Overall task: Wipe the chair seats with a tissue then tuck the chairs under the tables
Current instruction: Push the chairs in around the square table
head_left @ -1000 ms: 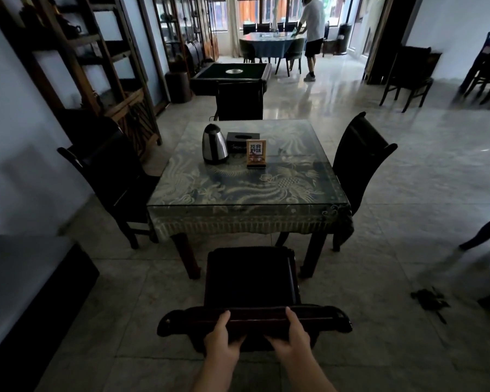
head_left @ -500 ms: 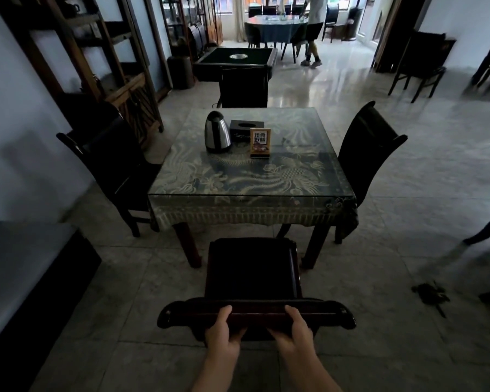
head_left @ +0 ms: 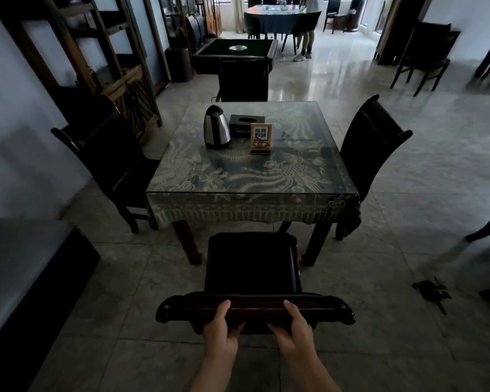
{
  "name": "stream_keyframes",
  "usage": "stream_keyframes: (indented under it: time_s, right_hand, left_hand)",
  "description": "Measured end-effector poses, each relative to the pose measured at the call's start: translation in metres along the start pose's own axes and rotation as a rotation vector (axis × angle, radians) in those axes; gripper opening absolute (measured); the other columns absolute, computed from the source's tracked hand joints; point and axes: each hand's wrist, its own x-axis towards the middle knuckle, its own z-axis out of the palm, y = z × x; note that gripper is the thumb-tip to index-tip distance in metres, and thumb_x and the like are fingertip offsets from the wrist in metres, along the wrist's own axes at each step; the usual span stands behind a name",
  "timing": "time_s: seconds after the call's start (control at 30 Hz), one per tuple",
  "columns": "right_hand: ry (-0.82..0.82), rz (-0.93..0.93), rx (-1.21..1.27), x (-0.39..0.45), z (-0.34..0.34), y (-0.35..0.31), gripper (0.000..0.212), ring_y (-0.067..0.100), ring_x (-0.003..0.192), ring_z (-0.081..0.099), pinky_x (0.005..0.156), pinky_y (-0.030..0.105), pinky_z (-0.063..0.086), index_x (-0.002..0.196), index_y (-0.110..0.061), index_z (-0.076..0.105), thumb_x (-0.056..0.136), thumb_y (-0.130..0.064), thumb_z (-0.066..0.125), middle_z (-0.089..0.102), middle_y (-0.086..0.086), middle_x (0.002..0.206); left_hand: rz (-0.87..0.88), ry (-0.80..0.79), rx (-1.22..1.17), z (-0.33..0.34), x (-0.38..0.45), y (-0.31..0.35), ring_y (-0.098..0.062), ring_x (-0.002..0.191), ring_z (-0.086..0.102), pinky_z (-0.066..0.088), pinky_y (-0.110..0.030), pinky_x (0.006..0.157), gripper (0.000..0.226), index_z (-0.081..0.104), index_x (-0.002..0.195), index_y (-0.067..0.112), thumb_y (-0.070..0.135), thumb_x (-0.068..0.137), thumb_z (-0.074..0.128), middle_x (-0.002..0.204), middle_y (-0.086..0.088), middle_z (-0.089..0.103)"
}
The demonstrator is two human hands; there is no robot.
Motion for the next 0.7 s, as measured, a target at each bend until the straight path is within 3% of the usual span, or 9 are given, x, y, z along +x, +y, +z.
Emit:
stream_keyframes:
  time_s: [0.2,0.3,0.43,0.7]
  right_hand:
    - [-0.036,-0.01,0.023,0.01,0.018,-0.006,0.053,0.044,0.113,0.058,0.07,0.054,0.054,0.135,-0.004,0.046,0.086,-0.003,0.066,0.058,0.026,0.127]
    - [-0.049,-0.015,0.02,0.019,0.027,-0.009,0.052,0.045,0.113,0.058,0.069,0.055,0.054,0.135,-0.001,0.046,0.087,-0.002,0.066,0.058,0.028,0.127]
    - [-0.063,-0.018,0.01,0.031,0.047,-0.015,0.053,0.046,0.116,0.056,0.083,0.062,0.052,0.136,-0.002,0.044,0.087,-0.002,0.066,0.057,0.028,0.128]
    - [-0.083,-0.042,0.013,0.06,0.088,-0.029,0.043,0.044,0.11,0.06,0.069,0.056,0.055,0.127,0.001,0.05,0.088,-0.002,0.065,0.059,0.028,0.125]
  left_hand:
    - [0.028,-0.007,-0.004,0.017,0.016,0.01,-0.036,0.107,0.062,0.056,-0.046,0.069,0.032,0.061,0.112,0.017,0.009,0.083,0.073,0.115,-0.015,0.065]
    - [0.026,-0.006,-0.007,0.026,0.024,0.015,-0.036,0.107,0.062,0.057,-0.046,0.068,0.033,0.061,0.112,0.015,0.008,0.082,0.074,0.112,-0.015,0.066]
    - [0.033,-0.048,-0.013,0.043,0.035,0.026,-0.036,0.104,0.064,0.059,-0.045,0.065,0.034,0.062,0.112,0.014,0.007,0.082,0.074,0.113,-0.016,0.067]
    - [0.058,-0.053,-0.002,0.083,0.061,0.05,-0.034,0.098,0.065,0.059,-0.043,0.06,0.033,0.061,0.112,0.013,0.008,0.083,0.073,0.109,-0.015,0.067]
